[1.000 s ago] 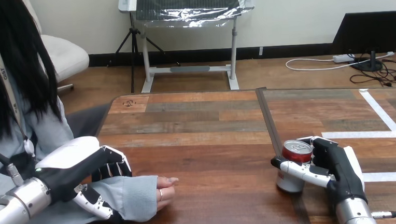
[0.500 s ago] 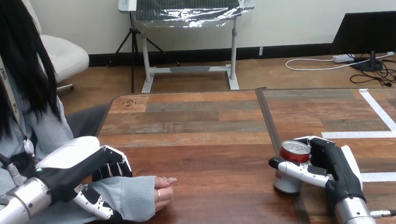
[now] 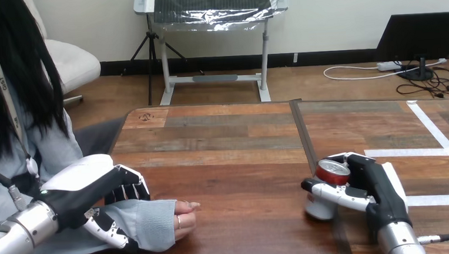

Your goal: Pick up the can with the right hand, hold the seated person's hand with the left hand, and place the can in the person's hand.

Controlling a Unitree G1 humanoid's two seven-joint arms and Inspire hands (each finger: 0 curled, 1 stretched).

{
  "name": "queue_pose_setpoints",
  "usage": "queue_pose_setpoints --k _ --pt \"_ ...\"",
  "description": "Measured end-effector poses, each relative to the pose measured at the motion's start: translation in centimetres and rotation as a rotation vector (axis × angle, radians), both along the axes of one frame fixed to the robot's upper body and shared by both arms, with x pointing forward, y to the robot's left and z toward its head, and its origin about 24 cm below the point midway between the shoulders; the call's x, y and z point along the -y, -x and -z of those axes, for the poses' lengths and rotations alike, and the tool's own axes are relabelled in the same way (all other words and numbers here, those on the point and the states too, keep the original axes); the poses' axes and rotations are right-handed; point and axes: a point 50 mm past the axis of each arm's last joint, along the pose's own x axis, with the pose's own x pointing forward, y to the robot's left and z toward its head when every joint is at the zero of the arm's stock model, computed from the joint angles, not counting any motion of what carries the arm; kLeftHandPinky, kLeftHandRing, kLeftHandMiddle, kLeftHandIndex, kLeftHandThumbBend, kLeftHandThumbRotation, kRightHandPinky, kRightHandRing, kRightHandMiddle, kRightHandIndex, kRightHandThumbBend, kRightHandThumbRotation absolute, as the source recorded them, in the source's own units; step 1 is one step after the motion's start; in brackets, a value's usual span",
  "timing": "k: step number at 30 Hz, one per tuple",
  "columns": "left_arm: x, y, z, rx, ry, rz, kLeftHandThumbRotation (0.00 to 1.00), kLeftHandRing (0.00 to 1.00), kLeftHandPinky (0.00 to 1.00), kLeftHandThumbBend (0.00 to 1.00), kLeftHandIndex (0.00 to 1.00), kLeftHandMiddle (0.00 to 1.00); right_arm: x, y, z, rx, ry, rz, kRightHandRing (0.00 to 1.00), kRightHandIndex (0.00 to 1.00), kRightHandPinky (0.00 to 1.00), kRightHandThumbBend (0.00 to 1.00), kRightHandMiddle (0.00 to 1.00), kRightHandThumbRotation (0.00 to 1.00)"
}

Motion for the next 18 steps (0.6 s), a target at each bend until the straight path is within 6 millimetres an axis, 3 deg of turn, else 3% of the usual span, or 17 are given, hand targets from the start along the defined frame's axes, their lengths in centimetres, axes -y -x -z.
queue_pose_setpoints --k 18 --pt "0.11 -0.05 -0.04 0.003 0.003 0.004 0.0 0.47 0.44 0.98 0.53 0.51 -0.4 -0.36 -0.29 0.007 0.011 -0.045 0.42 0.5 0.38 0.78 0.48 0.0"
